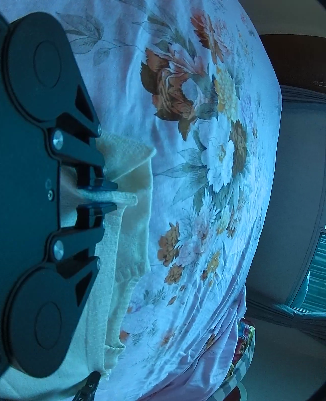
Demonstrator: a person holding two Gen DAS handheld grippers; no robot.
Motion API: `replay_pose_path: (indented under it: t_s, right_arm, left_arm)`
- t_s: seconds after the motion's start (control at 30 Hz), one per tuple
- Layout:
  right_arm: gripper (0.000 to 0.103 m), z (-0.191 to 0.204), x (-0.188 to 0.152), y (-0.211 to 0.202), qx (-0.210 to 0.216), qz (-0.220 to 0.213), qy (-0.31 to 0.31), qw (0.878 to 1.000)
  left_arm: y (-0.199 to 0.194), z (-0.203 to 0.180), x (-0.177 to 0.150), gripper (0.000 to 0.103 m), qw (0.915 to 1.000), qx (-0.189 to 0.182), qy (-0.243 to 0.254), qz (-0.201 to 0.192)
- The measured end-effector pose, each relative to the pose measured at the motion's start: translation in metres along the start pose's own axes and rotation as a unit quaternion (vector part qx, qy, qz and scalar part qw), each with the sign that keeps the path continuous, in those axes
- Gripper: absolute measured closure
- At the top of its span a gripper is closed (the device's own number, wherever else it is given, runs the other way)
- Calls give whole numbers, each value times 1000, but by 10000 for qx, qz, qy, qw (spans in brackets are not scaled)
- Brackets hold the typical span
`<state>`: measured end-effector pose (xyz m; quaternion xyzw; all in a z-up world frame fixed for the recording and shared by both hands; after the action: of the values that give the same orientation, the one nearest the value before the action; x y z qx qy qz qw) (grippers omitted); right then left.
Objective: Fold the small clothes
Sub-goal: 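Lift the hem with both grippers and fold it up toward the collar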
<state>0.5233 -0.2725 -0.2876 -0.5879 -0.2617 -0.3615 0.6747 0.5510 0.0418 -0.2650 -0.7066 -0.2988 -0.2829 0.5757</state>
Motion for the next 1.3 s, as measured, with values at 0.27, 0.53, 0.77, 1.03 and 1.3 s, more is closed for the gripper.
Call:
replay_pose_path:
  t_s: [0.27, 0.53, 0.77, 1.03, 1.3]
  right_arm:
    - [100, -2, 14, -41, 266, -60, 214, 9994]
    - [100, -3, 9, -33, 254, 70, 263, 9993]
    - [99, -9, 6, -13, 292, 176, 330, 9989]
    - [58, -8, 9, -19, 438, 66, 351, 9984]
    - [101, 3, 0, -11, 573, 407, 148, 9974]
  left_arm:
    - [-50, 3, 12, 25, 9996, -102, -22, -250]
    - [-32, -3, 3, 40, 9995, -149, 271, -58]
    - [-8, 2, -1, 40, 9983, -104, 581, 24]
    - [-11, 1, -4, 93, 9972, -211, 723, -39]
    - [-25, -17, -2, 101, 9942, -306, 988, -293]
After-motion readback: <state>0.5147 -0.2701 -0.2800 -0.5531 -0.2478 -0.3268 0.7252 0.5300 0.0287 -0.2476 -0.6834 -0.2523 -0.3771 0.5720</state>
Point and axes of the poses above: each gripper's, at about its wrist camera, not at the fingertips, and y roughly the way its jaws point, z to its left, x to its top, the point moved 10 cm from there along y, roughly the way its jaws point, and after that the axes turned 4 degrees about -z, right-handed, at the moved point
